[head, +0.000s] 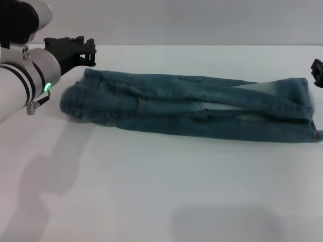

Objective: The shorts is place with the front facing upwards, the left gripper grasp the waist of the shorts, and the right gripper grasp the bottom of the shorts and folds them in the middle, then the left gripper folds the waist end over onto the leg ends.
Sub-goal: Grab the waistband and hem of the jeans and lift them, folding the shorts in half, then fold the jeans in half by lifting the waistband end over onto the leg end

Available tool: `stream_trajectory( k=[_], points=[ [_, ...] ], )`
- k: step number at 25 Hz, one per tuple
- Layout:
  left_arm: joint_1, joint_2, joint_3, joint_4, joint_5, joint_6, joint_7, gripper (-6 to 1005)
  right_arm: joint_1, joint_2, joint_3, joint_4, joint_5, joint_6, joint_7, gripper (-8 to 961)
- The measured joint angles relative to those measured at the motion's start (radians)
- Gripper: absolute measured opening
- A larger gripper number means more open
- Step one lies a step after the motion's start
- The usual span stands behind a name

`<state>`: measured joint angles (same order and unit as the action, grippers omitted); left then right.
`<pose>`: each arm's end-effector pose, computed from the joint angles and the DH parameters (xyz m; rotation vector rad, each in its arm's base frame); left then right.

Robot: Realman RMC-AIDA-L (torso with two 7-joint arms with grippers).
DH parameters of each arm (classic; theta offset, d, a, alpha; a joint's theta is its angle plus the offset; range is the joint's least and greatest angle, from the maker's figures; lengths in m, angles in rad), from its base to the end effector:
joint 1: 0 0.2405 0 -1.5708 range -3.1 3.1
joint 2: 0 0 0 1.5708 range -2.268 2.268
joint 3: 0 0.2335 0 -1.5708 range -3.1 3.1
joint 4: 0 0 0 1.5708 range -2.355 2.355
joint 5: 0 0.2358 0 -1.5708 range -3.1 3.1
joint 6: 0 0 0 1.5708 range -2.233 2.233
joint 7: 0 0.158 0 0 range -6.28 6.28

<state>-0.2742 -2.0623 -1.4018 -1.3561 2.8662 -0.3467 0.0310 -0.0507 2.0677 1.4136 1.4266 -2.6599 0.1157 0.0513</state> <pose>-0.1795 0.4212 0.0011 -1.9178 -0.7307 -0.2970 0.2551 0.3678 0.0342 -1.5932 1.0542 0.5626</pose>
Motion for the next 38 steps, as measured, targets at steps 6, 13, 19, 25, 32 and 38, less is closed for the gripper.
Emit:
stream_trajectory(
  k=[6,13,19,25,32,38],
  points=[
    [0.006,0.000,0.005,-0.006,-0.005,0.016,-0.001,317,-0.010,0.000,-0.001,0.018,-0.006,-0.016,-0.027,423],
    [0.011,0.003,0.003,-0.013,-0.014,0.012,-0.001,486,-0.041,0.006,-0.086,-0.008,-0.014,-0.268,-0.167,563],
    [0.043,0.004,0.002,-0.049,-0.018,-0.001,-0.001,738,0.014,0.010,-0.207,-0.346,-0.089,-0.892,-0.183,697],
    [0.073,0.004,-0.006,-0.096,-0.022,-0.073,-0.001,850,0.086,0.016,-0.260,-0.533,-0.059,-1.071,-0.175,828],
    [0.064,0.004,-0.023,-0.135,-0.022,-0.236,0.000,850,0.116,0.015,-0.316,-0.639,0.017,-1.052,-0.175,691],
    [0.060,0.004,-0.030,-0.158,-0.022,-0.318,0.005,849,0.141,0.015,-0.340,-0.696,0.028,-1.038,-0.164,505]
  ],
)
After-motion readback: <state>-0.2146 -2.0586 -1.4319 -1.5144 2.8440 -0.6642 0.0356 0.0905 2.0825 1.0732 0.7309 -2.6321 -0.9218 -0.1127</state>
